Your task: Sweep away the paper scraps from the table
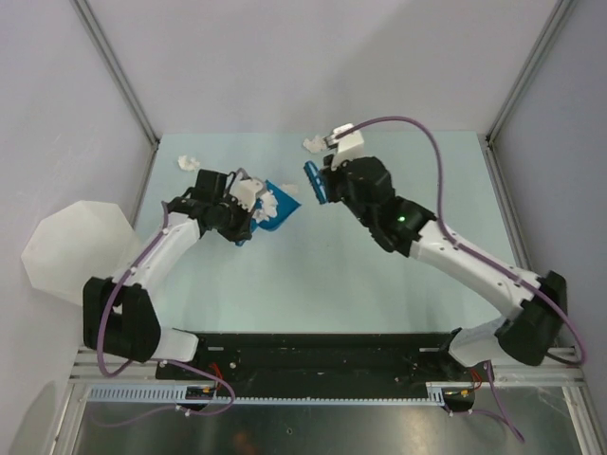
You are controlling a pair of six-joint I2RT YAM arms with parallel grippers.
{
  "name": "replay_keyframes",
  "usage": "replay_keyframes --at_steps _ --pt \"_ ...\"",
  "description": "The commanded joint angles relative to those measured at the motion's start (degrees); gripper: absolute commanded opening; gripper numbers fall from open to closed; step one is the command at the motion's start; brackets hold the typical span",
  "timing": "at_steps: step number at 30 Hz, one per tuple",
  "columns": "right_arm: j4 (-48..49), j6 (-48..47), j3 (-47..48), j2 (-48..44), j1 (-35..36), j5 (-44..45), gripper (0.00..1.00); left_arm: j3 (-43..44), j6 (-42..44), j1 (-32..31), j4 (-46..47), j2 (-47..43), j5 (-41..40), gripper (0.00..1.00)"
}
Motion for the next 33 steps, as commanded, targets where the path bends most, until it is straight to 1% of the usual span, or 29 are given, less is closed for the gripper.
replay_keyframes --at_steps 1,6,10,15,17,22,27,28,31,32,33 --pt "-2.06 2.21 1.61 -6.70 -0.52 -1.26 0.00 4.59 -9.55 2.72 1.21 -6.30 2.40 0.00" --pt "-6.28 4.06 0.99 -8.21 -0.17 -2.40 0.00 7.31 -14.30 6.15 0.95 -10.87 0.55 0.00" --pt "-7.34 4.94 -0.41 -9.00 0.36 -2.76 0.00 9.16 -16.06 8.17 0.51 -15.09 -3.49 0.00" --pt "-8.74 6.35 -2.78 -9.09 1.68 -3.02 0.00 11.00 -19.75 12.48 -0.54 -18.52 -1.13 0.00" --pt "-8.92 6.61 -3.66 -9.09 2.20 -2.93 0.00 11.88 -20.11 15.37 -1.94 -19.49 -0.16 0.00" --pt "-9.54 7.14 -5.42 -8.83 2.47 -3.11 0.00 14.08 -19.85 18.81 -3.88 -22.65 -1.56 0.00" --pt "-10.24 7.40 -6.30 -8.82 2.73 -3.90 0.00 15.14 -19.50 25.04 -5.55 -26.34 -1.47 0.00" --pt "-10.24 7.40 -6.48 -8.91 2.73 -4.07 0.00 15.40 -19.59 27.32 -6.25 -27.04 -1.04 0.00" --pt "-9.89 7.58 -7.80 -9.35 2.82 -4.60 0.00 16.89 -19.67 30.93 -7.66 -27.58 1.95 0.00" --pt "-9.98 7.67 -8.15 -9.44 2.82 -4.69 0.00 17.33 -19.67 33.81 -8.36 -27.49 2.91 0.00" --pt "-9.80 7.67 -8.76 -9.61 2.91 -4.86 0.00 18.03 -19.85 35.32 -8.80 -27.49 5.27 0.00"
